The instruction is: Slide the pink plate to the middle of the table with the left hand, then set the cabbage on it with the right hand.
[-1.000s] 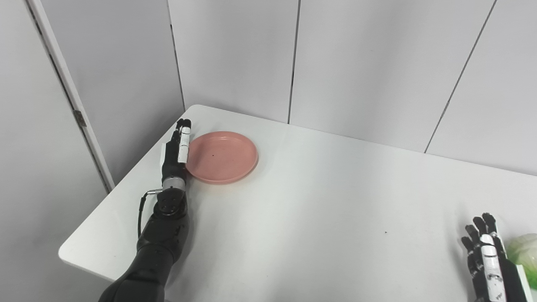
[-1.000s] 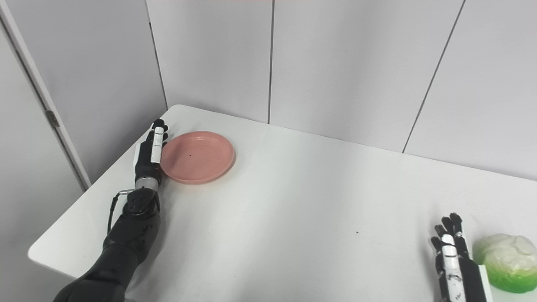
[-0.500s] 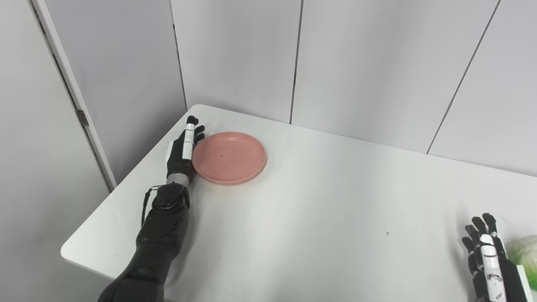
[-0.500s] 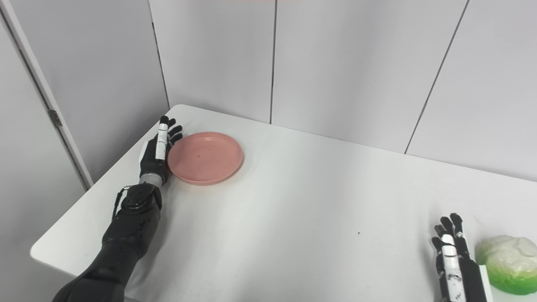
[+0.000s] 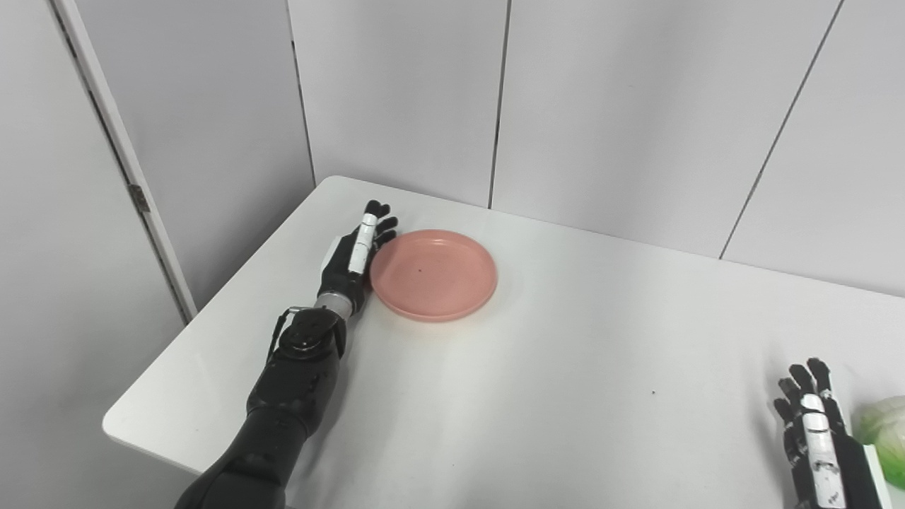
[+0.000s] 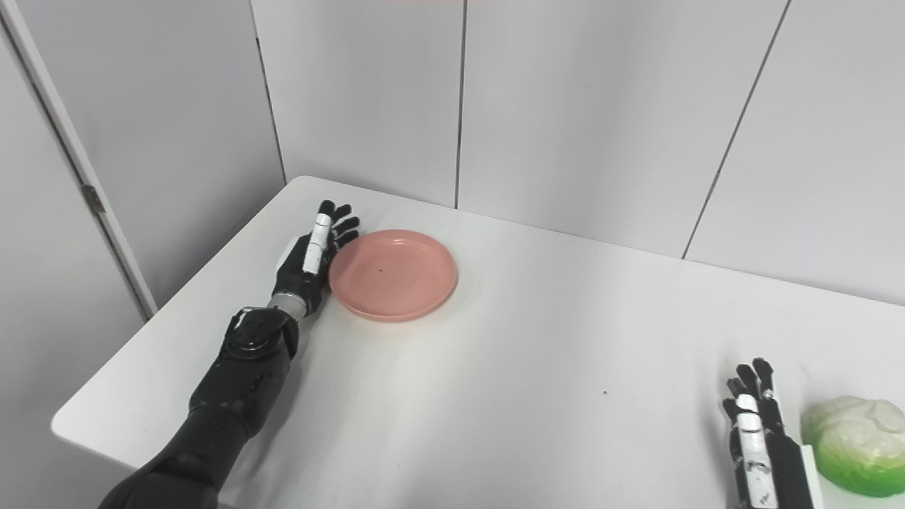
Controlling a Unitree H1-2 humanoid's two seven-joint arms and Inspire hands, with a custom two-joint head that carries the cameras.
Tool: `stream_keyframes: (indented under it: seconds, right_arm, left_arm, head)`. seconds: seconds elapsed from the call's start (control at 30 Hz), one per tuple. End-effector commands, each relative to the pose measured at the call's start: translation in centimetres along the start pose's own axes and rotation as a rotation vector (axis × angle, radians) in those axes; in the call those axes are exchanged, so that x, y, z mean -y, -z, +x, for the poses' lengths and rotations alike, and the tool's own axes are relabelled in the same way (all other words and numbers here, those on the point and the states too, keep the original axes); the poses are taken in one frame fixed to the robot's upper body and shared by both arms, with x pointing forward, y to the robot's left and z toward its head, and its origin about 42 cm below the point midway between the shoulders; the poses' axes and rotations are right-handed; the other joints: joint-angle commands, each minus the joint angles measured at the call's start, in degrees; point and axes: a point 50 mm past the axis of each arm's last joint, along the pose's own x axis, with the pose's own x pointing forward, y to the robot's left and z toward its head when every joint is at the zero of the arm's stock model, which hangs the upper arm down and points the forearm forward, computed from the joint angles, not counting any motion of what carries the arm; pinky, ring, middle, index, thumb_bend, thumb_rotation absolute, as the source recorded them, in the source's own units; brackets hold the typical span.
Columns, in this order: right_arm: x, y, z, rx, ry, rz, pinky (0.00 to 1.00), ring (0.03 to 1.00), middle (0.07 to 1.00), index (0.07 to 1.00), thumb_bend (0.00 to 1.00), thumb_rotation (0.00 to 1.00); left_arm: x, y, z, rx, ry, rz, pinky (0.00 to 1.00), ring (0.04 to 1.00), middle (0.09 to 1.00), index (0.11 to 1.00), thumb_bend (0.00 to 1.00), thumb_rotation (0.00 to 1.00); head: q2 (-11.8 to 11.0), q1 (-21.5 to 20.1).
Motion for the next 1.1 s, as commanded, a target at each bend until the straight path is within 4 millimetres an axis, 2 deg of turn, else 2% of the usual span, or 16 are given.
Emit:
stream_keyframes:
  seconds: [0.0, 0.13, 0.2, 0.23, 0.27, 0.3, 0.43, 0.6, 0.7, 0.9, 0.97, 1.07]
  right_arm:
    - [-0.4, -1.4, 0.6, 0.068, -0.014, -0.008, 1.0, 0.979, 0.976, 1.0, 0.64, 0.82]
    - [-0.4, -1.2, 0.7, 0.068, -0.024, 0.006, 1.0, 0.978, 0.977, 1.0, 0.64, 0.8]
    - [-0.5, -1.2, 0.8, 0.07, -0.027, 0.0, 1.0, 0.976, 0.976, 1.0, 0.65, 0.8]
    - [-0.7, -1.3, 0.8, 0.072, -0.03, 0.001, 1.0, 0.974, 0.975, 0.999, 0.66, 0.79]
    - [-0.8, -1.4, 0.8, 0.073, -0.032, 0.001, 1.0, 0.974, 0.975, 0.999, 0.66, 0.79]
    - [-1.1, -1.5, 0.9, 0.07, -0.032, 0.001, 1.0, 0.973, 0.974, 0.999, 0.66, 0.79]
    - [-3.1, -2.0, 1.3, 0.077, -0.033, 0.018, 1.0, 0.96, 0.969, 0.994, 0.7, 0.77]
    - [-5.0, -2.6, 1.5, 0.075, -0.031, -0.031, 1.0, 0.964, 0.972, 1.0, 0.63, 0.8]
    - [-5.5, -2.5, 1.8, 0.075, -0.025, -0.032, 1.0, 0.968, 0.97, 0.998, 0.62, 0.81]
    - [-6.4, -2.8, 2.4, 0.078, -0.01, -0.039, 1.0, 0.975, 0.964, 0.989, 0.64, 0.8]
    - [-6.8, -2.9, 2.6, 0.076, -0.01, -0.049, 1.0, 0.972, 0.958, 0.985, 0.66, 0.8]
    - [-7.4, -3.1, 2.9, 0.076, -0.014, -0.059, 1.0, 0.972, 0.958, 0.987, 0.7, 0.81]
  left_arm:
    - [1.9, -1.5, 0.7, 0.009, 0.116, 0.033, 0.9, 0.913, 0.897, 0.891, 0.95, 1.0]
    - [3.5, -1.9, 0.5, 0.005, 0.173, 0.044, 0.9, 0.911, 0.892, 0.88, 0.91, 1.0]
    - [4.2, -2.1, 0.5, 0.006, 0.213, 0.058, 0.9, 0.917, 0.897, 0.887, 0.92, 1.0]
    - [4.5, -2.2, 0.4, 0.005, 0.242, 0.05, 0.93, 0.934, 0.912, 0.903, 0.92, 1.0]
    - [4.7, -2.3, 0.4, 0.004, 0.262, 0.043, 0.93, 0.937, 0.916, 0.906, 0.92, 1.0]
    - [4.8, -2.4, 0.3, 0.006, 0.274, 0.04, 0.94, 0.943, 0.922, 0.912, 0.93, 1.0]
    - [5.5, -3.2, -0.1, 0.009, 0.31, 0.012, 0.94, 0.934, 0.913, 0.9, 0.92, 1.0]
    - [5.9, -3.2, -0.9, 0.018, 0.373, 0.007, 0.93, 0.936, 0.914, 0.904, 0.91, 1.0]
    - [6.2, -2.8, -1.6, 0.023, 0.396, 0.01, 0.93, 0.939, 0.921, 0.906, 0.92, 1.0]
    - [7.4, -2.7, -2.7, 0.011, 0.462, -0.002, 0.91, 0.929, 0.913, 0.902, 0.9, 1.0]
    - [8.1, -2.7, -3.1, 0.013, 0.488, -0.016, 0.92, 0.932, 0.918, 0.914, 0.88, 1.0]
    - [9.1, -2.7, -3.9, 0.005, 0.499, -0.034, 0.93, 0.944, 0.932, 0.929, 0.88, 1.0]
  head:
    - [0.19, -0.18]
    - [0.69, -1.17]
    - [1.67, -2.48]
    - [2.52, -5.15]
    - [2.52, -5.15]
    - [3.44, -8.24]
    - [6.08, -15.63]
    - [7.19, -22.9]
    - [7.66, -24.37]
    - [9.97, -27.8]
    - [10.78, -30.4]
    - [11.11, -31.68]
